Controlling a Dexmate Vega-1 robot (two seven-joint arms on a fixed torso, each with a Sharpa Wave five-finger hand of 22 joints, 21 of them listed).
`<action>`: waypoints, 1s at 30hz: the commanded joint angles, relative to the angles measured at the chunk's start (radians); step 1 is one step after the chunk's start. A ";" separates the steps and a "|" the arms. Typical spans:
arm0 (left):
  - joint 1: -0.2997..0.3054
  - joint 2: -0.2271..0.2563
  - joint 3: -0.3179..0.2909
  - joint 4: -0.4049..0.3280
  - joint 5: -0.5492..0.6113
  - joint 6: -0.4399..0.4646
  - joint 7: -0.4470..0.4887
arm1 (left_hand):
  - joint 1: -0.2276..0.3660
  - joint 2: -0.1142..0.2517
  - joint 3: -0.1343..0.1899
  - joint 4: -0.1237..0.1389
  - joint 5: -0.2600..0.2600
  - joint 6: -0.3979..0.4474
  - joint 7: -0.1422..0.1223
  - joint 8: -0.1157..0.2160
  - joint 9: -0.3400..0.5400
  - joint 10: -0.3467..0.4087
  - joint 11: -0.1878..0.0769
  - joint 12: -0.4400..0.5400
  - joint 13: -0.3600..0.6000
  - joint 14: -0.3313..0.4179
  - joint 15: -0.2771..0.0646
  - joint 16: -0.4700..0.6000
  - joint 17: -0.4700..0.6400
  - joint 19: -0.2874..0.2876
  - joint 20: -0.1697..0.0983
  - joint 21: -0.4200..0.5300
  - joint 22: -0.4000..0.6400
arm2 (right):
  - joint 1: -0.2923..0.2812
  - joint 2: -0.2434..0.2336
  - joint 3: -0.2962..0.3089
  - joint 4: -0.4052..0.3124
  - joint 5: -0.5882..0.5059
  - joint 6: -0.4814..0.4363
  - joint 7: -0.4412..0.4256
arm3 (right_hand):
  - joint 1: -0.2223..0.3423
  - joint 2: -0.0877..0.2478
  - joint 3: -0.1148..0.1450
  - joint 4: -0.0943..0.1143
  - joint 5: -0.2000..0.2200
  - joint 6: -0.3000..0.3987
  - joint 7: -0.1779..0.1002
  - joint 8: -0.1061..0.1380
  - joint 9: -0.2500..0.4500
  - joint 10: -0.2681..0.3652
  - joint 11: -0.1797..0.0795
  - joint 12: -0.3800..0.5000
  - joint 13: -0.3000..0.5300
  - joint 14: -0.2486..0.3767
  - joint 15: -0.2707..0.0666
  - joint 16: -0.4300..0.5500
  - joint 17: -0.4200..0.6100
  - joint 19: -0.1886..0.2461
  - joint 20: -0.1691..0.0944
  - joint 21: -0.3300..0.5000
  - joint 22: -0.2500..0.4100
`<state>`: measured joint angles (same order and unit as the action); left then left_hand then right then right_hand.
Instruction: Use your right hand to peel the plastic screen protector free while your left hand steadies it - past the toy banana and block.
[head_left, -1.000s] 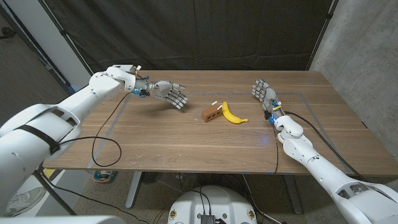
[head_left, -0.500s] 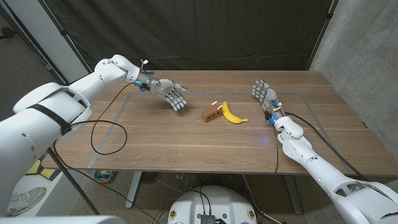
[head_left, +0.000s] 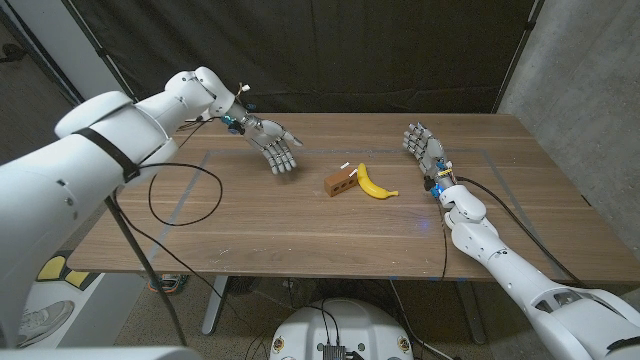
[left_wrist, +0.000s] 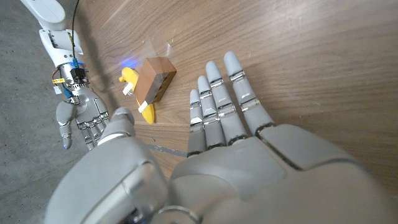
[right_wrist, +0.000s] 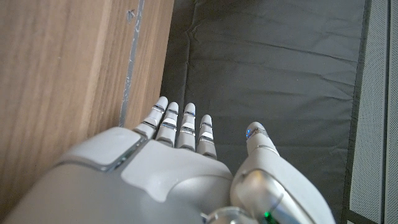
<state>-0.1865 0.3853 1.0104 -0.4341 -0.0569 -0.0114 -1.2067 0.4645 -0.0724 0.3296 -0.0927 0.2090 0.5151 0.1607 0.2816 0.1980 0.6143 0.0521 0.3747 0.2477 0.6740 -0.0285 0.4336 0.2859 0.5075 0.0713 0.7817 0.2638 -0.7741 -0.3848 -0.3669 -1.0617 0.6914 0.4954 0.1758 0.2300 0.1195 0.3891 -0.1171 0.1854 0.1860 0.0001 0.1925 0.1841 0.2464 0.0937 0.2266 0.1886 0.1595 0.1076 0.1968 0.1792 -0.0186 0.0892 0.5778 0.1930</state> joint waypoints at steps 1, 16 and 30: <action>-0.058 -0.088 0.094 0.069 0.053 -0.002 0.118 | 0.032 0.012 0.008 -0.012 0.004 0.009 0.023 -0.003 0.002 0.008 -0.003 -0.005 0.002 0.006 -0.003 0.006 0.005 -0.002 -0.005 0.009 0.001 | -0.012 0.015 0.008 0.009 0.001 0.043 -0.004 | -0.004 -0.004 0.003 0.004 0.006 0.008 0.002 0.004 0.001 0.007 -0.001 0.008 0.002 0.015 0.000 0.004 0.003 0.005 0.006 -0.001 0.004; -0.056 -0.107 0.174 0.003 0.055 0.030 0.142 | 0.104 0.028 0.032 -0.037 0.002 0.087 0.029 0.008 0.002 0.075 -0.013 0.011 0.006 0.070 -0.016 0.022 0.005 0.011 -0.019 0.040 0.000 | -0.021 0.019 0.016 0.014 0.009 0.061 -0.003 | -0.005 -0.004 0.005 0.005 0.006 0.011 0.002 0.004 0.001 0.010 0.000 0.008 0.002 0.018 -0.001 0.002 0.003 0.008 0.004 -0.001 0.004; -0.050 -0.138 0.188 0.002 0.059 0.010 0.105 | 0.134 -0.007 0.025 -0.052 0.004 0.102 0.025 0.001 0.002 0.092 -0.017 0.010 0.011 0.086 -0.021 0.023 0.004 0.012 -0.020 0.048 -0.015 | -0.035 0.016 0.025 0.006 0.018 0.068 -0.002 | -0.009 -0.004 0.005 0.007 0.005 0.012 0.002 0.003 0.001 0.011 -0.001 0.007 0.002 0.019 -0.003 0.001 0.004 0.009 0.004 -0.003 0.005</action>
<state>-0.2406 0.2686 1.1807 -0.4266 -0.0017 0.0087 -1.0856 0.5885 -0.0711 0.3515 -0.1378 0.2090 0.6062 0.1661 0.2818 0.1979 0.7021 0.0394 0.3823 0.2536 0.7477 -0.0448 0.4519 0.2857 0.5172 0.0560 0.8245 0.2487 -0.7986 -0.3679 -0.3485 -1.0506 0.7025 0.5545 0.1721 0.2279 0.1174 0.3891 -0.1171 0.1854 0.1877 0.0020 0.1925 0.1838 0.2477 0.0924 0.2266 0.1884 0.1703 0.1073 0.1968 0.1791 -0.0150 0.0929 0.5778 0.1930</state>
